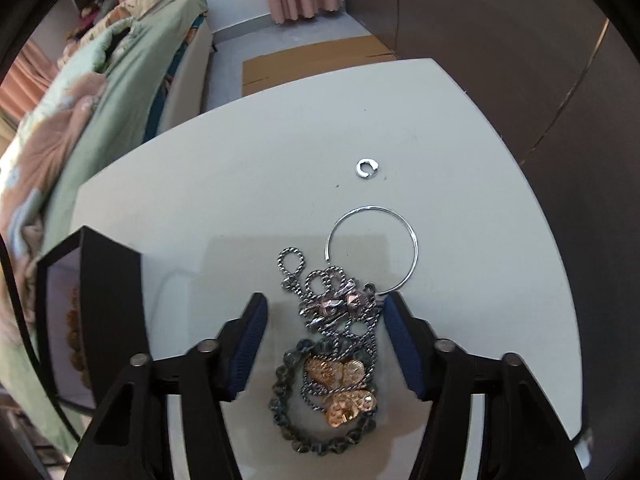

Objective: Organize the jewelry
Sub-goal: 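Place the blue ornament in the box with the left tool while the right tool grasps the silver keychain, then lower the silver keychain into the black box and open the right tool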

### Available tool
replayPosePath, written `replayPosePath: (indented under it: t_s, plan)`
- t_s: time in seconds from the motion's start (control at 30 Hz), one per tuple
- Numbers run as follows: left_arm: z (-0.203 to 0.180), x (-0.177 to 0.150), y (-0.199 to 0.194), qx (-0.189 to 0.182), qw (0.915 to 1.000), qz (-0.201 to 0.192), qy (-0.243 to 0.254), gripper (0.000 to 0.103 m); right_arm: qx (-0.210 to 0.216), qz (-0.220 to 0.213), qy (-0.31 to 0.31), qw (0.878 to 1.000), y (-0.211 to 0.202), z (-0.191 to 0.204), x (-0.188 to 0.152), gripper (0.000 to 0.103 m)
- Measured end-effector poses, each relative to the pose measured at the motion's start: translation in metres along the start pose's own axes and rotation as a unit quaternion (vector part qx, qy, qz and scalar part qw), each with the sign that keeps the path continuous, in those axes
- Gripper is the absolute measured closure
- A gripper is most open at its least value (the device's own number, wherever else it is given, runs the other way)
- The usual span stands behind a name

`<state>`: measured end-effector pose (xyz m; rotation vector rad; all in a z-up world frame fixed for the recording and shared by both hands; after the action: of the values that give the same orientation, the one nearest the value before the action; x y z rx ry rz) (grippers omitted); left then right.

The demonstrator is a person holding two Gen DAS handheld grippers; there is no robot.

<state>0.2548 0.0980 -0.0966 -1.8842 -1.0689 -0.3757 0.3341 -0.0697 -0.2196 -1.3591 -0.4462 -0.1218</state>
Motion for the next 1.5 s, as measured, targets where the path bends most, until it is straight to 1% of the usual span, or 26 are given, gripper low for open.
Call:
replayPosePath:
  t_s: [0.03,0.07,0.13,0.2,0.33,0.43,0.5,0.57,0.6,0.63,0.67,0.7,0.73,0.93,1.1,1.23,1.3,1.5]
  plan:
    - [0.001,0.0,-0.001,0.0,1.0,0.001,-0.002,0.08,-0.002,-0.001,0.003,1.0,-0.001,-0.003,0.0,0.065]
    - [0.002,0.0,-0.002,0.001,1.0,0.003,-0.002,0.08,0.009,0.0,0.013,1.0,-0.004,-0.005,0.001,0.074]
    - [0.002,0.0,-0.003,0.003,1.0,0.004,0.001,0.08,0.028,0.001,0.027,0.999,-0.01,-0.01,0.0,0.08]
    - [0.002,0.0,-0.004,0.004,1.0,0.005,0.003,0.08,0.04,-0.009,0.033,0.999,-0.022,-0.015,-0.001,0.084]
    - [0.004,-0.002,-0.003,0.003,0.9999,0.01,0.003,0.08,0.061,-0.026,0.039,0.997,-0.042,-0.022,-0.003,0.084]
    - [0.005,-0.003,-0.001,0.005,0.9999,0.016,0.002,0.08,0.077,-0.043,0.043,0.995,-0.057,-0.02,-0.002,0.084]
    - [0.006,-0.003,0.001,-0.001,0.9998,0.019,-0.003,0.08,0.085,-0.053,0.042,0.994,-0.068,-0.017,0.0,0.084]
    - [0.007,-0.002,0.003,-0.009,0.9997,0.022,-0.01,0.073,0.092,-0.063,0.039,0.993,-0.08,-0.013,-0.001,0.085]
    - [0.007,-0.002,0.003,-0.007,0.9996,0.025,-0.014,0.064,0.096,-0.071,0.037,0.992,-0.09,-0.011,-0.001,0.084]
    - [0.009,-0.002,0.004,-0.001,0.9995,0.027,-0.016,0.057,0.1,-0.078,0.034,0.991,-0.098,-0.007,0.0,0.084]
    - [0.01,-0.002,0.004,0.003,0.9995,0.026,-0.017,0.042,0.102,-0.083,0.031,0.991,-0.103,-0.003,0.006,0.084]
    - [0.012,-0.001,0.003,0.004,0.9995,0.022,-0.02,0.032,0.105,-0.095,0.026,0.99,-0.115,0.0,0.007,0.084]
    - [0.013,0.0,0.002,0.003,0.9996,0.019,-0.023,0.03,0.105,-0.101,0.022,0.989,-0.121,0.002,0.01,0.084]
    - [0.026,0.009,-0.004,0.001,0.9988,0.006,-0.05,0.03,0.118,-0.161,-0.002,0.98,-0.183,0.024,0.03,0.084]
    - [0.032,0.012,-0.008,0.012,0.9986,0.0,-0.051,0.03,0.128,-0.213,-0.025,0.968,-0.237,0.048,0.042,0.084]
    - [0.032,0.014,-0.013,0.0,0.9985,-0.006,-0.054,0.029,0.133,-0.239,-0.043,0.961,-0.266,0.069,0.049,0.085]
    - [0.033,0.014,-0.015,-0.001,0.9984,-0.008,-0.056,0.026,0.132,-0.253,-0.055,0.957,-0.281,0.081,0.052,0.084]
    - [0.042,0.019,-0.022,-0.002,0.9973,-0.021,-0.071,0.025,0.137,-0.277,-0.082,0.948,-0.312,0.112,0.058,0.084]
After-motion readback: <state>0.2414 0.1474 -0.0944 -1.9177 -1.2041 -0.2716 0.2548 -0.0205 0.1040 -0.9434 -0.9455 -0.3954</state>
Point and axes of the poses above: each gripper's, at about its wrist camera, not at the fingertips, and y roughly the way its jaws point, z to its left, x to its top, the point moved 6 cm from there along y, roughly the way its jaws point, and after that the axes turned 1 degree about z, right-handed, at the moved point
